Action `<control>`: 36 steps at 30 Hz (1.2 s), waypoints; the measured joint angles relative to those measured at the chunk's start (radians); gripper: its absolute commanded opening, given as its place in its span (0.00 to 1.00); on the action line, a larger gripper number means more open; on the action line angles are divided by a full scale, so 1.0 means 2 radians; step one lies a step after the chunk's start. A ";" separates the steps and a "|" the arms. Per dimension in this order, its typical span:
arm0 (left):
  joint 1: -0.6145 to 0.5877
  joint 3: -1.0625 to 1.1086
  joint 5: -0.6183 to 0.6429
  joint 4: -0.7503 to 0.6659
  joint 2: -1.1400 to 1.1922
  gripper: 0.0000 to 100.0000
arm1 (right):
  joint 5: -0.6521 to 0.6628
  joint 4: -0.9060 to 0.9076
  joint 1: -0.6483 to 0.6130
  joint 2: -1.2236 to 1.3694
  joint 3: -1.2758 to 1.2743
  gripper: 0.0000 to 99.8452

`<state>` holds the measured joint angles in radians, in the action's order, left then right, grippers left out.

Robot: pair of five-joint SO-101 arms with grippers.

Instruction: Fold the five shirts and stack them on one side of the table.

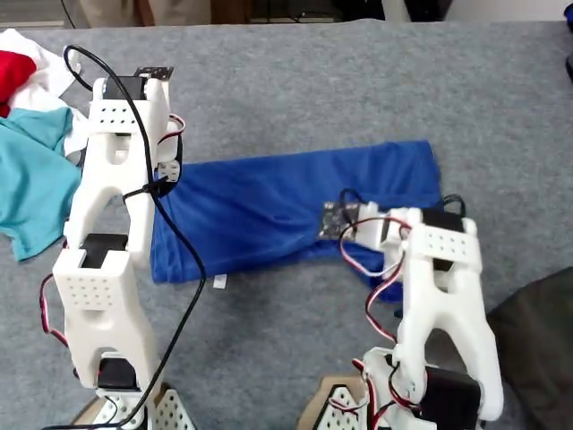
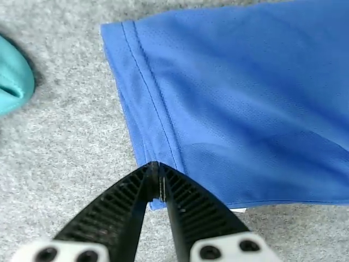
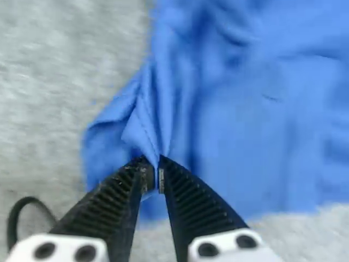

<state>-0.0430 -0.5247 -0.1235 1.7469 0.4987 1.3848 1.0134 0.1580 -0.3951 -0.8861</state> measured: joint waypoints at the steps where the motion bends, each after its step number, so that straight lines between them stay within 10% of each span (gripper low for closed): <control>1: 0.000 0.000 0.000 0.000 0.000 0.02 | 0.000 0.000 0.002 0.000 0.012 0.01; 23: -0.002 0.000 -0.001 0.000 0.000 0.02 | 0.000 -0.097 -0.027 0.076 0.124 0.02; 36: -0.026 0.000 0.000 0.000 0.000 0.02 | -0.034 -0.101 -0.030 0.176 0.248 0.20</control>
<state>-0.0951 -0.5247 -0.1235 1.7469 0.4987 1.3172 0.8124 0.0982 -0.0422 -0.3905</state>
